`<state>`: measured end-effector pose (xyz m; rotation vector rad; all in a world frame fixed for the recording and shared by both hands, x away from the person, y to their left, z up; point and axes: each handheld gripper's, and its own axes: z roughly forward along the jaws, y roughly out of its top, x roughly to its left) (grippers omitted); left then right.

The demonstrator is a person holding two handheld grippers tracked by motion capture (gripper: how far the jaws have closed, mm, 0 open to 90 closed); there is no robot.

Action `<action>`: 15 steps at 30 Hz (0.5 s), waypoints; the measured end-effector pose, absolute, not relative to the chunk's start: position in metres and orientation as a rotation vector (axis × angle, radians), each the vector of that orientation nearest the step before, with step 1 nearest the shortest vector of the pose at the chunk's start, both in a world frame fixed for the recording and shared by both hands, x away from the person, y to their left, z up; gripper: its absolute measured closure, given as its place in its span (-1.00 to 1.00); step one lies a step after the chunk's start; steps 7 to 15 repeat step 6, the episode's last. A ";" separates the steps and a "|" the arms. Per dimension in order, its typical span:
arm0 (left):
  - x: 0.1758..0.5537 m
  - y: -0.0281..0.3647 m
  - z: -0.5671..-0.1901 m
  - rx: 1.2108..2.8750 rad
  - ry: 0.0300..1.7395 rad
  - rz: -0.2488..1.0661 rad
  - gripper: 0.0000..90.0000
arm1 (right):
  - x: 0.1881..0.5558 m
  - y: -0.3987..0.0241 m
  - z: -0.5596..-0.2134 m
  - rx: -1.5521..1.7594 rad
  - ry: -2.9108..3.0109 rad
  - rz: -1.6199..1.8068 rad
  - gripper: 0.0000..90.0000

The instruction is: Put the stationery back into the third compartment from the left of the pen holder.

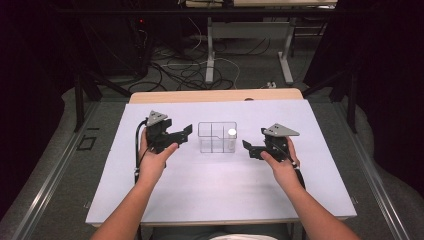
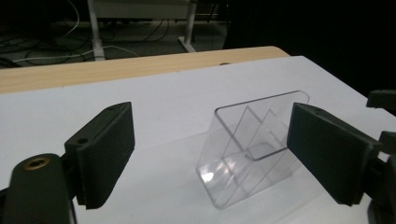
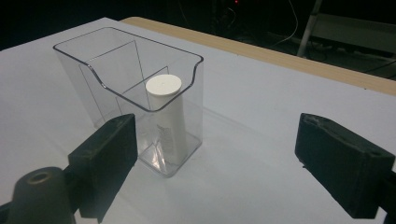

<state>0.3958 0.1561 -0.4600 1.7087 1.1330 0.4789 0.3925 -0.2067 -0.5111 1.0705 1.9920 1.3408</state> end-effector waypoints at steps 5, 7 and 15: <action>0.389 0.174 -0.470 1.686 1.177 0.471 -0.87 | 0.393 -0.209 -0.510 1.078 1.985 1.338 -0.72; 0.388 0.177 -0.471 1.680 1.184 0.465 -0.91 | 0.393 -0.210 -0.510 1.071 1.988 1.336 -0.72; 0.388 0.177 -0.471 1.680 1.184 0.465 -0.91 | 0.393 -0.210 -0.510 1.071 1.988 1.336 -0.72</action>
